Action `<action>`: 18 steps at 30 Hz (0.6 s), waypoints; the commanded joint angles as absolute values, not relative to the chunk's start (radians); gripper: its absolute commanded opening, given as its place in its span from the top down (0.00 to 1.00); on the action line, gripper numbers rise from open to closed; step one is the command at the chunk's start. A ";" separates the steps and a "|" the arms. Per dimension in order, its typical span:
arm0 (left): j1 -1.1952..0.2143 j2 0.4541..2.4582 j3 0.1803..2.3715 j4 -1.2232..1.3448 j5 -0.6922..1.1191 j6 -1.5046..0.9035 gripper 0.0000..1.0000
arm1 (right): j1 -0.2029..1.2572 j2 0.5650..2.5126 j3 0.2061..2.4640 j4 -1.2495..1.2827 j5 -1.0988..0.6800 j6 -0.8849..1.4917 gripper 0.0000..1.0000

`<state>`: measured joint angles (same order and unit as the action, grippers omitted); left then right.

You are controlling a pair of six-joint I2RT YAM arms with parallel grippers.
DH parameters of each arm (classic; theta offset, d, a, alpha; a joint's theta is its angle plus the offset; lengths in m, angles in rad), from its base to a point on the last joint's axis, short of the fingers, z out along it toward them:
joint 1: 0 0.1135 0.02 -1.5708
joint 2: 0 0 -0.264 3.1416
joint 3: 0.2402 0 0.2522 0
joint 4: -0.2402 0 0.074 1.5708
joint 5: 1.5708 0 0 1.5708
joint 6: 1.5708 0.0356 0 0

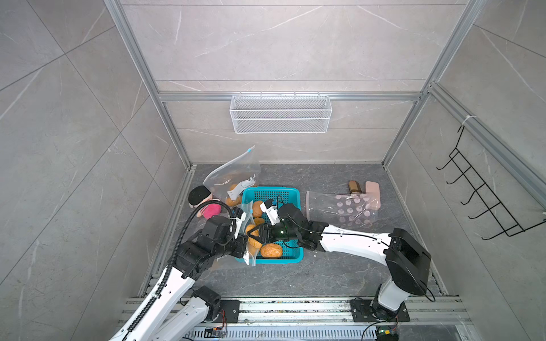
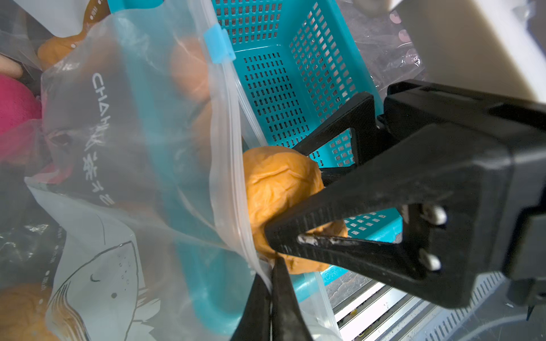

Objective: Put the potatoes into a zipper bag and zip it
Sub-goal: Place the potato into the zipper food storage bag.

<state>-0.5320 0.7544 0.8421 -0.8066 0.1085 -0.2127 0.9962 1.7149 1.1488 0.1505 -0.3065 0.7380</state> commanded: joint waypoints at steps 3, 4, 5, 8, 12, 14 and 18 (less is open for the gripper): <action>-0.532 0.740 0.848 -0.781 0.127 -0.203 1.00 | 1.006 1.740 1.203 0.033 -0.239 0.720 0.49; -0.532 0.741 0.848 -0.779 0.129 -0.203 1.00 | 1.006 1.742 1.209 0.025 -0.237 0.721 0.49; -0.532 0.742 0.848 -0.779 0.132 -0.204 1.00 | 1.008 1.742 1.217 0.020 -0.237 0.723 0.48; -0.532 0.744 0.850 -0.780 0.133 -0.203 1.00 | 1.013 1.743 1.246 -0.002 -0.251 0.734 0.44; -0.532 0.744 0.850 -0.781 0.134 -0.203 1.00 | 1.019 1.737 1.273 -0.018 -0.268 0.756 0.38; -0.532 0.741 0.848 -0.781 0.132 -0.202 1.00 | 1.020 1.731 1.279 -0.025 -0.272 0.767 0.35; -0.531 0.741 0.848 -0.778 0.133 -0.202 1.00 | 1.020 1.728 1.303 -0.075 -0.256 0.788 0.32</action>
